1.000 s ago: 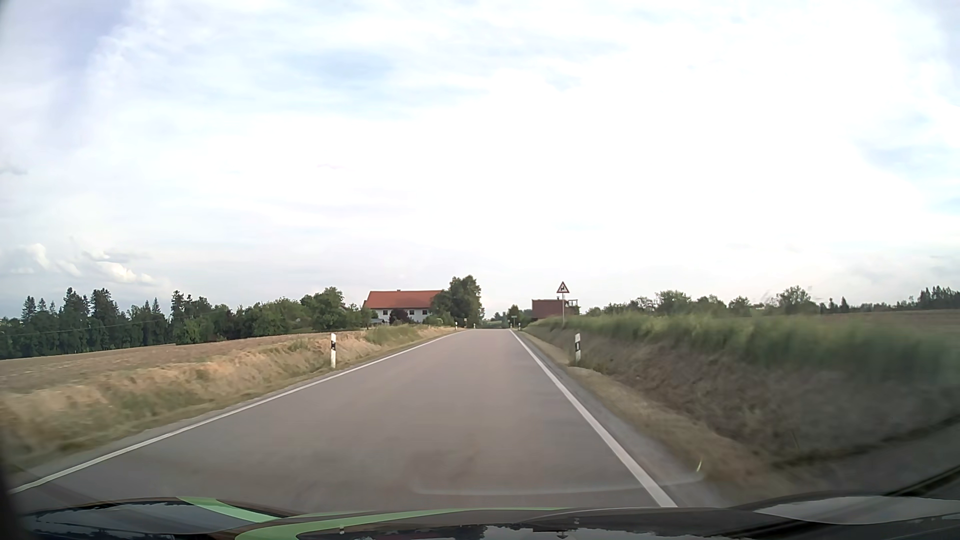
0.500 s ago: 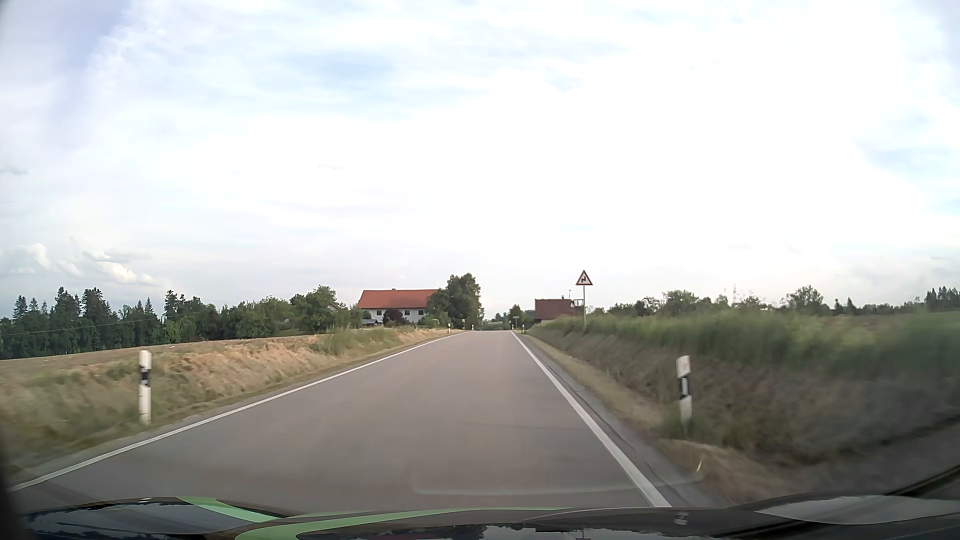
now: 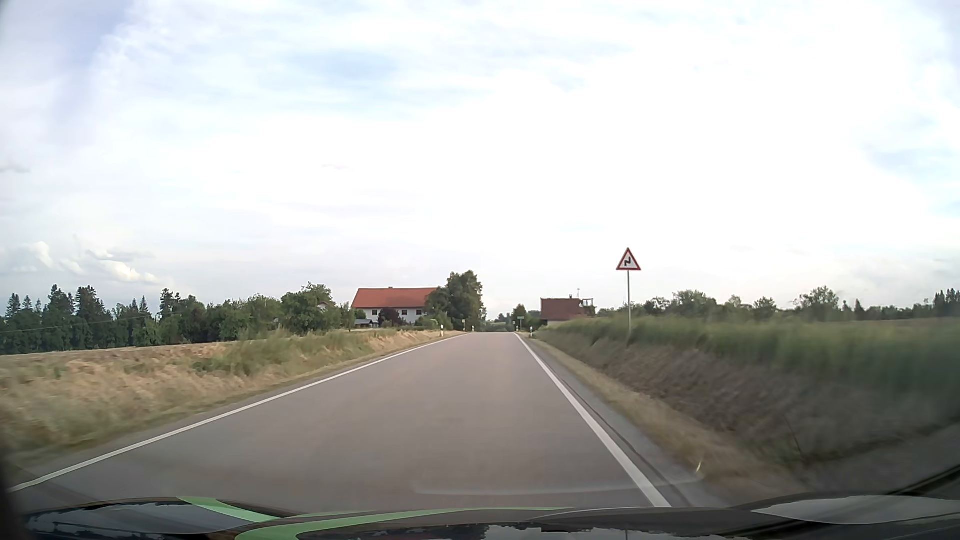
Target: Follow the waypoints while adhering to traffic rules and regulations
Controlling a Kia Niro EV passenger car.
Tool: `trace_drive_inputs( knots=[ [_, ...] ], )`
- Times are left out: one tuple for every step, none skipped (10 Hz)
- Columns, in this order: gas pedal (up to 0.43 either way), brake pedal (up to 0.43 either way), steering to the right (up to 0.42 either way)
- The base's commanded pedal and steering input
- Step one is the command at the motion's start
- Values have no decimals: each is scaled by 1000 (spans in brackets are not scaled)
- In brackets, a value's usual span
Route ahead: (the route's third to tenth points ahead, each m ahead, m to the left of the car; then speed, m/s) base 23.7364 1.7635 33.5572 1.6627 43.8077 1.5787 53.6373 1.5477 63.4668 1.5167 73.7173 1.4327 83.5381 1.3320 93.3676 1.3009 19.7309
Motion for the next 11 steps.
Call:
trace_drive_inputs(
  knots=[
    [157,0,-4],
    [157,0,-3],
    [157,0,-3],
    [157,0,-3],
    [157,0,-3],
    [157,0,-2],
    [157,0,-1],
    [157,0,-1],
    [157,0,0],
    [157,0,0],
    [157,0,-1]
  ],
)
